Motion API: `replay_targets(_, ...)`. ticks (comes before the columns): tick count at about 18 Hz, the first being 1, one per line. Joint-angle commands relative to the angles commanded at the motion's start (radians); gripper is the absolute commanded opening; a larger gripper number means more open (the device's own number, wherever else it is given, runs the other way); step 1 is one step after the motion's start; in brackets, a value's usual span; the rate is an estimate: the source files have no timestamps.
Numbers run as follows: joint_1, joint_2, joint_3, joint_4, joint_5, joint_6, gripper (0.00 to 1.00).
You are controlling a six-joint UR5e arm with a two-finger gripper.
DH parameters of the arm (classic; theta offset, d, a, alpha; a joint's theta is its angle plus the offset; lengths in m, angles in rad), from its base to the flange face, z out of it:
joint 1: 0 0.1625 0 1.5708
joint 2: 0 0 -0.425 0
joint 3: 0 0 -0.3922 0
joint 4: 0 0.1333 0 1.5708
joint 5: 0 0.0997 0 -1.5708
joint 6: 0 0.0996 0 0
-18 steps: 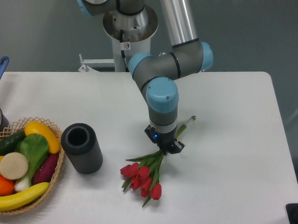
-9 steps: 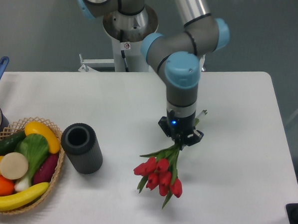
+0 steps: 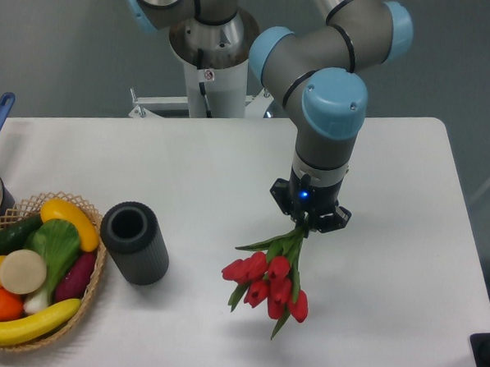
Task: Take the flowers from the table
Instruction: 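Lift the gripped red tulip bunch up off the table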
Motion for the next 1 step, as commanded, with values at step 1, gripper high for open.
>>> replay_targets(1,-0.003,-0.003,-0.002,0.003,0.005,-0.002,0.0)
